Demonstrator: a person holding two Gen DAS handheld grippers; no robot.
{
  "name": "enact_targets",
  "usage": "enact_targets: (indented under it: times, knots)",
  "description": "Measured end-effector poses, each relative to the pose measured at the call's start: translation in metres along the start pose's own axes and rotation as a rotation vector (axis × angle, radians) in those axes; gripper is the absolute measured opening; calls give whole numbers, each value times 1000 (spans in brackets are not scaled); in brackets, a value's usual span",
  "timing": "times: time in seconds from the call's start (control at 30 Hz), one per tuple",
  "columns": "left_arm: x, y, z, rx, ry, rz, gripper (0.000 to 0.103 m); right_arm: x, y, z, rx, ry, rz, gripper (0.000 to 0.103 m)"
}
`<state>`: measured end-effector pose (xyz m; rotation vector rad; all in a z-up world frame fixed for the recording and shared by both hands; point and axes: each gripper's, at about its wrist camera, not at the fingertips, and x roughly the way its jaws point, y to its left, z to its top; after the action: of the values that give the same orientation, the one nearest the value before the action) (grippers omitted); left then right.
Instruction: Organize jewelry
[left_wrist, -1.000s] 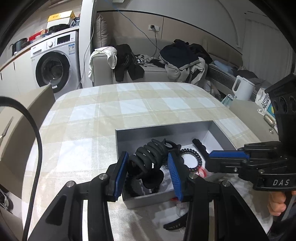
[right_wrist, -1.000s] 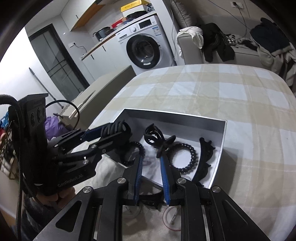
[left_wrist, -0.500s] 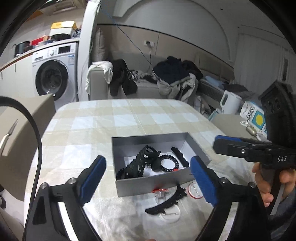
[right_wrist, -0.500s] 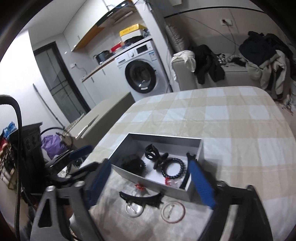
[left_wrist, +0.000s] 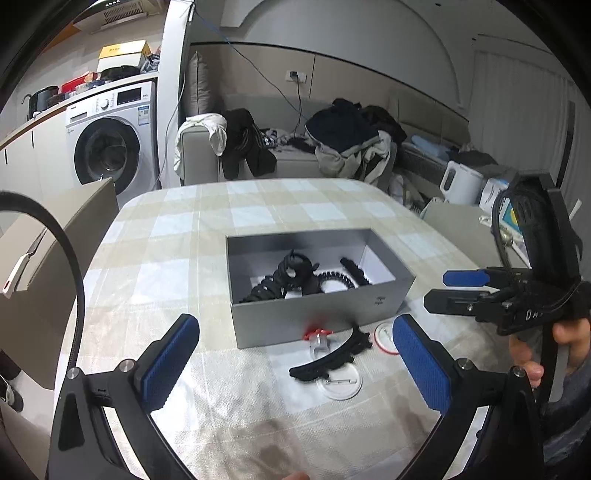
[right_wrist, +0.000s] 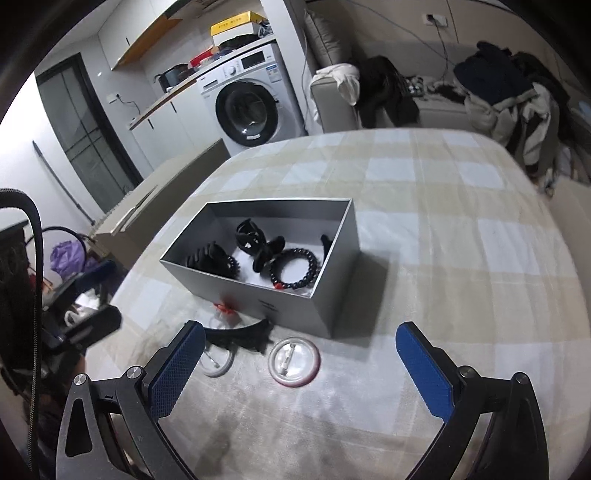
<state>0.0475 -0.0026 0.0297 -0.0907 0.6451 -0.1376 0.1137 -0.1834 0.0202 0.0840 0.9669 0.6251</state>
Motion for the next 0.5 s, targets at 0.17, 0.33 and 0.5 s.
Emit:
enact_targets:
  times: [0.17, 0.33, 0.5]
  knots:
    - [12, 4, -6, -1, 41, 0, 102, 15, -5, -6, -10, 56, -30, 103]
    - [19, 8, -15, -13, 96, 22, 102, 21, -3, -13, -69, 73, -103, 103]
    - [14, 14, -15, -48, 103, 29, 102, 30, -1, -18, -111, 108, -144, 103]
